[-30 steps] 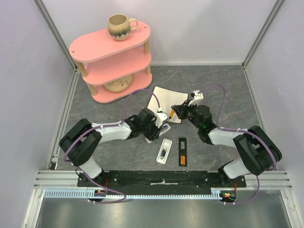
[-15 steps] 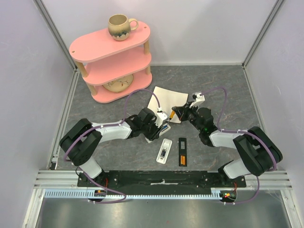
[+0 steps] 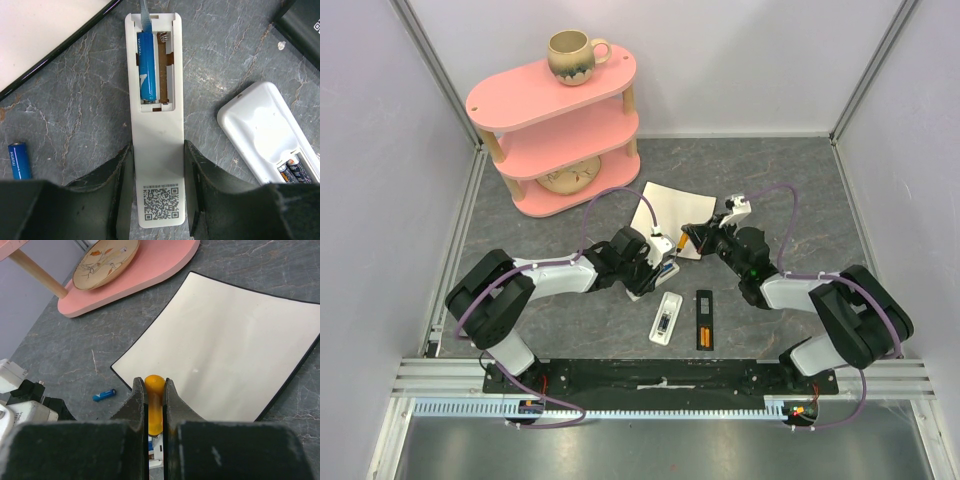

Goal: Unload the batteries from the remote control

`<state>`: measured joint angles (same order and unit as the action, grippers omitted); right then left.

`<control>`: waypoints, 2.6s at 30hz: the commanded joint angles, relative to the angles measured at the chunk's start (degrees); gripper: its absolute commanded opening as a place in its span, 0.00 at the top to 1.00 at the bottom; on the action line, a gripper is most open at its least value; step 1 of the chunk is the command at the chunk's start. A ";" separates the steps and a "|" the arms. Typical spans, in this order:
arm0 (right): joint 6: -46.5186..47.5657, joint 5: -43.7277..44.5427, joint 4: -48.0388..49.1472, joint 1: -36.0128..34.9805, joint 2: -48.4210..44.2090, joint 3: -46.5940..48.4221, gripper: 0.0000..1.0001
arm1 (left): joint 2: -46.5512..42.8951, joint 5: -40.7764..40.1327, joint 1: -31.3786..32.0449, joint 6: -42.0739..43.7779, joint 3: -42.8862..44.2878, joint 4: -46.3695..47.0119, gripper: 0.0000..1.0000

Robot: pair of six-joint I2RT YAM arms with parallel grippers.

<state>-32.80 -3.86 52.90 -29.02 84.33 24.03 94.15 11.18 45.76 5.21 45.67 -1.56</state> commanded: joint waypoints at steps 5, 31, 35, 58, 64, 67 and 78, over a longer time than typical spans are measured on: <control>-0.95 -3.26 2.46 -0.43 1.01 -1.35 1.00 | 3.67 2.18 0.21 0.24 0.21 1.91 0.98; 2.11 0.77 -1.22 -0.52 -2.94 2.68 1.00 | 3.59 2.27 0.03 0.06 0.12 1.91 0.98; 5.11 3.06 -4.47 -0.43 -3.39 3.56 1.00 | 3.76 2.36 0.03 0.15 0.21 1.91 0.98; 5.90 1.31 -3.16 -0.52 -4.44 2.69 1.00 | 4.38 2.36 0.03 0.06 0.74 1.91 0.98; 5.38 0.69 -2.63 -0.43 -4.01 2.77 1.00 | 4.38 2.44 -0.05 -0.03 0.74 1.91 0.98; 5.20 0.61 -2.37 -0.43 -3.21 2.69 1.00 | 4.46 2.53 0.03 -0.11 0.74 0.60 0.98; 7.22 2.45 -3.07 -0.52 -4.18 -0.12 1.00 | 4.29 2.71 0.03 -0.11 0.65 0.51 0.98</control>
<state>-27.40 -2.92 47.35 -29.50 81.34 25.41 95.53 12.56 45.45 5.21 46.52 0.12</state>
